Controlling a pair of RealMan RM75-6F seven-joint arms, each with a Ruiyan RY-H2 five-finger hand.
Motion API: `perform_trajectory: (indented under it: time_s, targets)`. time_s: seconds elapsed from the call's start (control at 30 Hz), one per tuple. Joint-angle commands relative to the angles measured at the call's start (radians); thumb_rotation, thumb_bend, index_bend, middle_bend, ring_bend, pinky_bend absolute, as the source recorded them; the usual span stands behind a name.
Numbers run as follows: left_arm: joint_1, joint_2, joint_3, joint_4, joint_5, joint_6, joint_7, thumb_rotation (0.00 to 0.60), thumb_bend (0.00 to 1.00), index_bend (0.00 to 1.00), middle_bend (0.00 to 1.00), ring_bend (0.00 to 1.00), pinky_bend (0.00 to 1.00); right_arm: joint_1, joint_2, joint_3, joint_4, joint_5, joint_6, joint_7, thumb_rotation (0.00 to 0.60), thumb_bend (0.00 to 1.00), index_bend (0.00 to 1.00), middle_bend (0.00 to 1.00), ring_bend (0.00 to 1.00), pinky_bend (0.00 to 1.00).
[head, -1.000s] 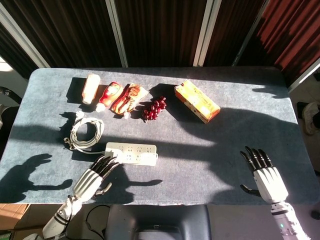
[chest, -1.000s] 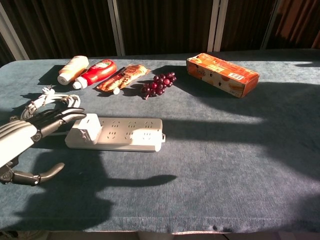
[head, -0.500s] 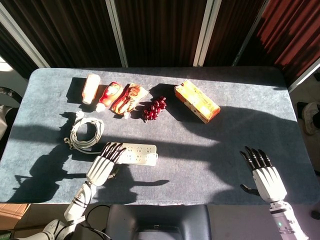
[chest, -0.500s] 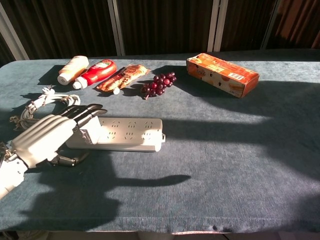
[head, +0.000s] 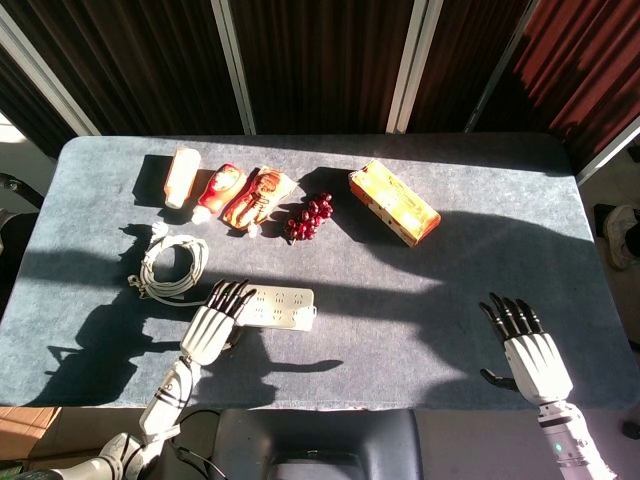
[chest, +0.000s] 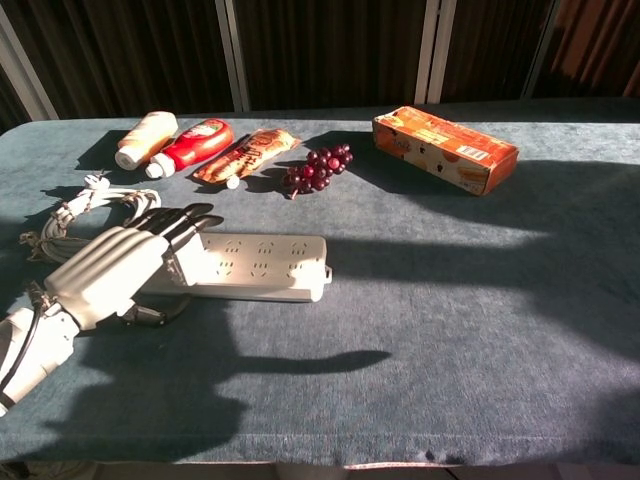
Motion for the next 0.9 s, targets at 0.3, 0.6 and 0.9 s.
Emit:
perform_trajectory:
  time_s: [0.3, 0.6, 0.9]
  targets:
    - [-0.008, -0.001, 0.002, -0.017, -0.012, 0.027, 0.012, 0.600, 0.48, 0.17, 0.19, 0.12, 0.14, 0.000, 0.000, -0.003, 0.000, -0.001, -0.001, -0.007, 0.600, 0.14, 0.00, 0.00, 0.00, 0.00]
    - [-0.013, 0.032, 0.014, -0.094, -0.029, 0.010, 0.020, 0.600, 0.51, 0.21, 0.25, 0.16, 0.18, -0.002, -0.003, -0.005, 0.000, 0.000, 0.001, -0.016, 0.600, 0.14, 0.00, 0.00, 0.00, 0.00]
    - [-0.019, 0.037, 0.012, -0.123, -0.046, 0.005, 0.029, 0.600, 0.55, 0.30, 0.35, 0.29, 0.34, 0.052, -0.056, -0.050, 0.082, -0.182, 0.009, 0.056, 0.600, 0.14, 0.00, 0.00, 0.00, 0.00]
